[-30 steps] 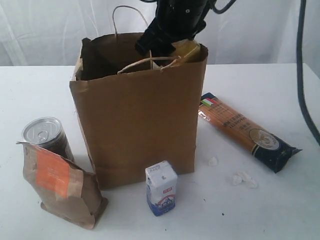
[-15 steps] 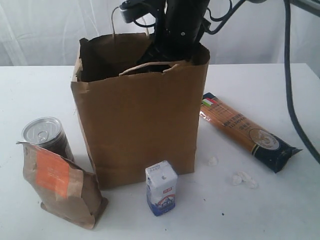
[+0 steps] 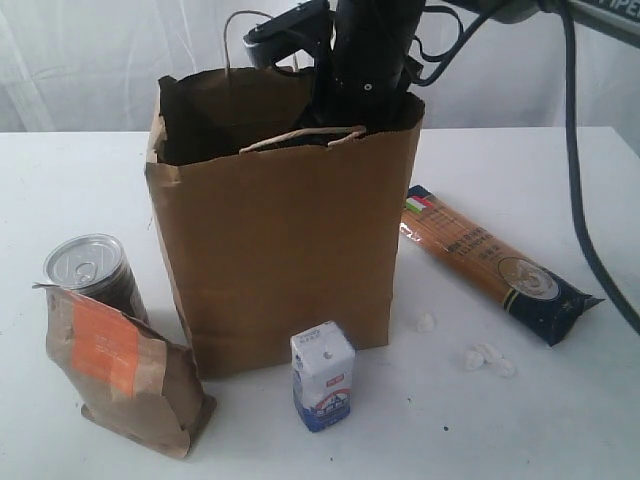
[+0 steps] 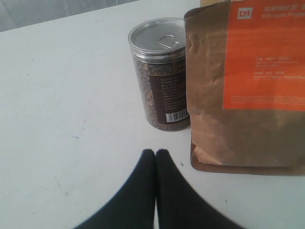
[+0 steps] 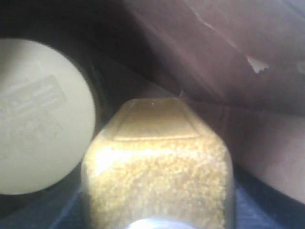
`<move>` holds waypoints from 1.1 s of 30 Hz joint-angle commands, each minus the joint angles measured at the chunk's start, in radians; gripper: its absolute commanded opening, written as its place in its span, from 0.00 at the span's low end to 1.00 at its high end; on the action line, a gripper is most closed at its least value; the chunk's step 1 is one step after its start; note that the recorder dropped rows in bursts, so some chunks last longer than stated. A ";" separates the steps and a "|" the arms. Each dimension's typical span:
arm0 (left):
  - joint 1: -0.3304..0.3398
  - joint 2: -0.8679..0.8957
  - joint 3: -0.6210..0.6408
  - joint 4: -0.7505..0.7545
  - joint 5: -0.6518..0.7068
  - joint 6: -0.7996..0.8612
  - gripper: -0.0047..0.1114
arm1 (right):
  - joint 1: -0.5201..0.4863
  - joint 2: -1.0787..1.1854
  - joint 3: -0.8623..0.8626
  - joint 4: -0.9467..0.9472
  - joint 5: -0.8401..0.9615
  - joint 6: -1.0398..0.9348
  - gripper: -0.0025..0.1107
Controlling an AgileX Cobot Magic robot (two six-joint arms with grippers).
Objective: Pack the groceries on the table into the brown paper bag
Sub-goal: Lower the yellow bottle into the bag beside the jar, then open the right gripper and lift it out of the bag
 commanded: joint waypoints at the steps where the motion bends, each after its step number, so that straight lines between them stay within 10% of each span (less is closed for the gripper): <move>1: 0.004 -0.004 0.004 -0.003 -0.002 0.000 0.04 | -0.001 -0.022 -0.001 0.019 -0.022 -0.005 0.69; 5: 0.004 -0.004 0.004 -0.003 -0.002 0.000 0.04 | -0.001 -0.022 -0.001 0.026 -0.022 -0.005 0.84; 33: 0.004 -0.004 0.004 -0.003 -0.002 0.000 0.04 | 0.035 -0.338 -0.001 0.062 -0.198 0.048 0.80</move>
